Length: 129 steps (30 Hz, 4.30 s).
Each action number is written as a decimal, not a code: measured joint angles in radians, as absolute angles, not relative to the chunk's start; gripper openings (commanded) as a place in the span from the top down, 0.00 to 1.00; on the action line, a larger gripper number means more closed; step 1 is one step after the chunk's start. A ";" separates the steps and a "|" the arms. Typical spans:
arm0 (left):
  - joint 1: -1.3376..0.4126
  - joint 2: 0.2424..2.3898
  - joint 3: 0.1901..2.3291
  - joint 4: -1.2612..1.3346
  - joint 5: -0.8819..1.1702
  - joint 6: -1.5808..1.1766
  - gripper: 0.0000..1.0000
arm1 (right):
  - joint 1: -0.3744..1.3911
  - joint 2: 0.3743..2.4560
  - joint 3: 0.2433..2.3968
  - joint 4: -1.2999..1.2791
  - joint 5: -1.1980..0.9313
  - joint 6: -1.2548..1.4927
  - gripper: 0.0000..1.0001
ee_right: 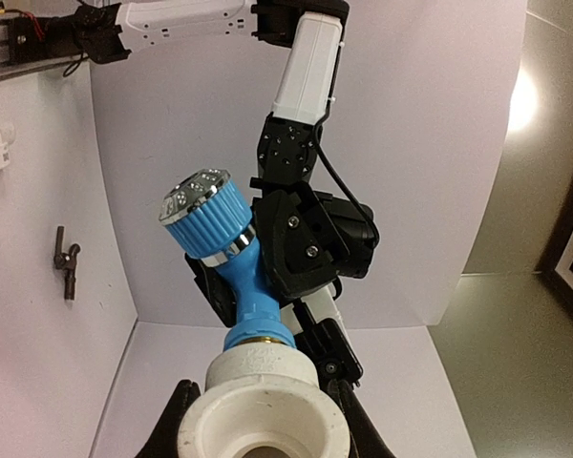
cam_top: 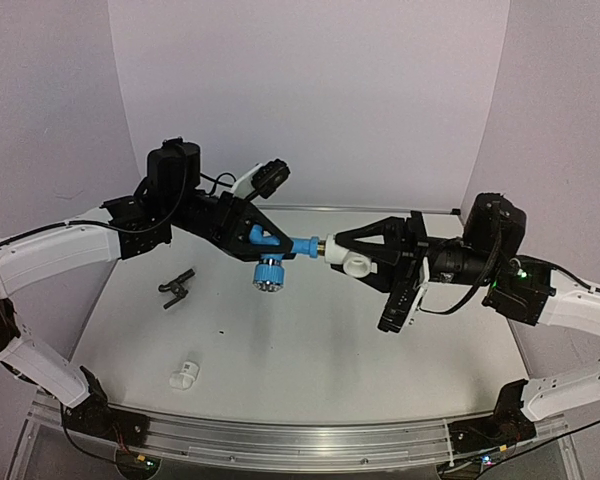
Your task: Install the water faucets
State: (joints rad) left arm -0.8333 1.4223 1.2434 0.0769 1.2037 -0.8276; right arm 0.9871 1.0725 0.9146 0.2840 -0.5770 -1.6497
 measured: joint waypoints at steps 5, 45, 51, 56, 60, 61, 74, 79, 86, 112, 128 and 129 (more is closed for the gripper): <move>-0.837 1.422 1.243 0.076 1.204 -0.810 1.00 | 0.987 1.071 0.924 0.273 -0.576 -1.553 1.00; -0.845 1.398 1.272 -0.014 1.167 -0.628 1.00 | 1.007 1.093 1.046 0.108 -0.504 -0.584 1.00; -0.844 1.376 1.280 -0.056 1.144 -0.577 1.00 | 1.009 1.114 1.082 0.083 -0.503 -0.391 1.00; -0.844 1.370 1.290 -0.099 1.122 -0.519 1.00 | 1.009 1.118 1.085 0.076 -0.497 -0.220 1.00; -0.844 1.365 1.290 -0.132 1.114 -0.473 1.00 | 1.009 1.128 1.094 0.061 -0.501 -0.115 1.00; -0.844 1.363 1.290 -0.141 1.111 -0.461 1.00 | 1.009 1.131 1.097 0.056 -0.502 -0.088 1.00; -0.863 1.303 1.309 -0.318 0.973 -0.205 1.00 | 1.004 1.170 1.120 0.044 -0.548 0.203 1.00; -0.871 1.268 1.310 -0.368 0.887 -0.102 1.00 | 0.993 1.195 1.131 0.056 -0.574 0.273 1.00; -0.882 1.245 1.310 -0.368 0.784 -0.014 0.89 | 0.963 1.217 1.158 0.056 -0.603 0.300 1.00; -0.830 1.248 1.409 -0.459 0.666 -0.188 0.00 | 0.925 1.176 1.217 -0.064 -0.509 -0.224 1.00; -0.521 1.386 1.142 0.303 1.234 -1.055 0.00 | 0.925 1.029 1.118 -0.086 -0.522 -1.206 1.00; -0.528 1.389 1.140 0.330 1.247 -1.077 0.00 | 0.925 1.031 1.112 -0.086 -0.524 -1.238 1.00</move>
